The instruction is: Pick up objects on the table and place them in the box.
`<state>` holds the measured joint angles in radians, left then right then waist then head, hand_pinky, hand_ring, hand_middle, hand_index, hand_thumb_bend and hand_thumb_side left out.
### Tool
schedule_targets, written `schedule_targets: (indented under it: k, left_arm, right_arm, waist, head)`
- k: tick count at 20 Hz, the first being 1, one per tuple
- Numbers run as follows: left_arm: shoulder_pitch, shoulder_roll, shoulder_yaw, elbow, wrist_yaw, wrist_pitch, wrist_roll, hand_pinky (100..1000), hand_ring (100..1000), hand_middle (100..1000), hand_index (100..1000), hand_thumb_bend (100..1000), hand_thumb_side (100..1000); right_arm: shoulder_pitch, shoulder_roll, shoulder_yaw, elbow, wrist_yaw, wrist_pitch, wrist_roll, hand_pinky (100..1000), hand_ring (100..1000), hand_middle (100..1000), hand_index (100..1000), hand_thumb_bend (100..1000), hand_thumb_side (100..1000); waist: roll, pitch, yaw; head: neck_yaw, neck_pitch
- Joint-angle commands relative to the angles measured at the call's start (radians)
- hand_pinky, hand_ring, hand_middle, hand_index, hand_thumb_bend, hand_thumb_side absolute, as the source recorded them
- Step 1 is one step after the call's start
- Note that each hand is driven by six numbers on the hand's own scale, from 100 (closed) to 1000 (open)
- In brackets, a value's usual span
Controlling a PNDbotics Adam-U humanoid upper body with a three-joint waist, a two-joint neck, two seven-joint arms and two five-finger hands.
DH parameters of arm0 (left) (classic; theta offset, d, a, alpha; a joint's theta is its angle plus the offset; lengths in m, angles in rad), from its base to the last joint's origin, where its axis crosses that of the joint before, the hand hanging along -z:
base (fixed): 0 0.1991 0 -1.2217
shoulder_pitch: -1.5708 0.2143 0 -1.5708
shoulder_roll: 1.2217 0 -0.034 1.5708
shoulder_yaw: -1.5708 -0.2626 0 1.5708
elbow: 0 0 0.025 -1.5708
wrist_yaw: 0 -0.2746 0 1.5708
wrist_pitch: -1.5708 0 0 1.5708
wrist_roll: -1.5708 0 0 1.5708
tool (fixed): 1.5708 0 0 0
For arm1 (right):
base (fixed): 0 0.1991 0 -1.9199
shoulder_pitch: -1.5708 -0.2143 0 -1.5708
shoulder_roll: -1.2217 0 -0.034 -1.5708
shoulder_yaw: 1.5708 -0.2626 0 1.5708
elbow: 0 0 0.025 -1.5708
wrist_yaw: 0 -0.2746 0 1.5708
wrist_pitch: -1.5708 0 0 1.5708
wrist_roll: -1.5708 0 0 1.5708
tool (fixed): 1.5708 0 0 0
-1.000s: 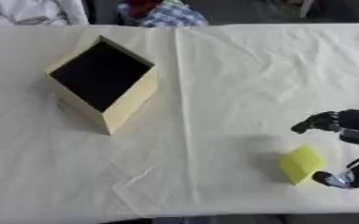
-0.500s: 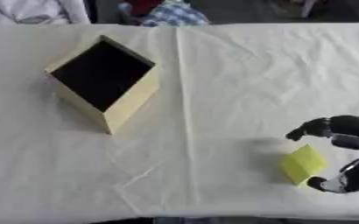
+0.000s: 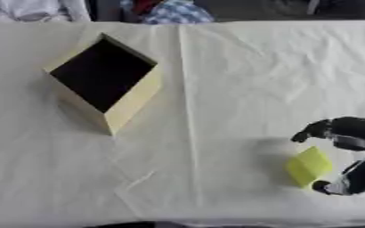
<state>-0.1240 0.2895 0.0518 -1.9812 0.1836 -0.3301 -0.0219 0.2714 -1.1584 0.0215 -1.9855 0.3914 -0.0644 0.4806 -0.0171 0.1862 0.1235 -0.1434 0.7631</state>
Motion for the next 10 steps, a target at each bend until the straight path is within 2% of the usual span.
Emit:
schedule_targets:
  k: [1,4,8,10]
  left_arm:
    - [-0.011,0.013,0.002,-0.019,-0.001,-0.001,-0.006,719,790,854,688,100,741]
    - [-0.011,0.013,0.002,-0.019,-0.002,-0.001,-0.009,719,790,855,688,100,741]
    - [-0.011,0.012,0.001,-0.019,-0.003,0.0,-0.015,720,790,855,687,100,741]
    - [-0.011,0.012,0.001,-0.019,-0.003,0.001,-0.016,720,791,855,687,100,741]
  right_arm:
    - [-0.005,-0.025,-0.004,-0.015,0.016,0.02,0.006,841,887,807,911,407,250]
    - [-0.005,-0.02,-0.003,-0.015,0.012,0.04,-0.003,785,840,763,872,317,240]
    - [-0.01,-0.017,0.001,-0.015,-0.017,0.049,-0.036,722,768,671,785,244,197]
    - [-0.012,-0.016,0.002,-0.015,-0.027,0.06,-0.061,691,741,614,731,174,225]
  waist:
    - [0.001,-0.007,0.0]
    - [0.002,-0.005,0.0]
    - [0.003,-0.004,-0.001]
    - [0.003,-0.004,-0.001]
  head:
    - [-0.004,-0.005]
    - [-0.005,-0.004]
    - [-0.008,-0.003]
    - [-0.009,-0.004]
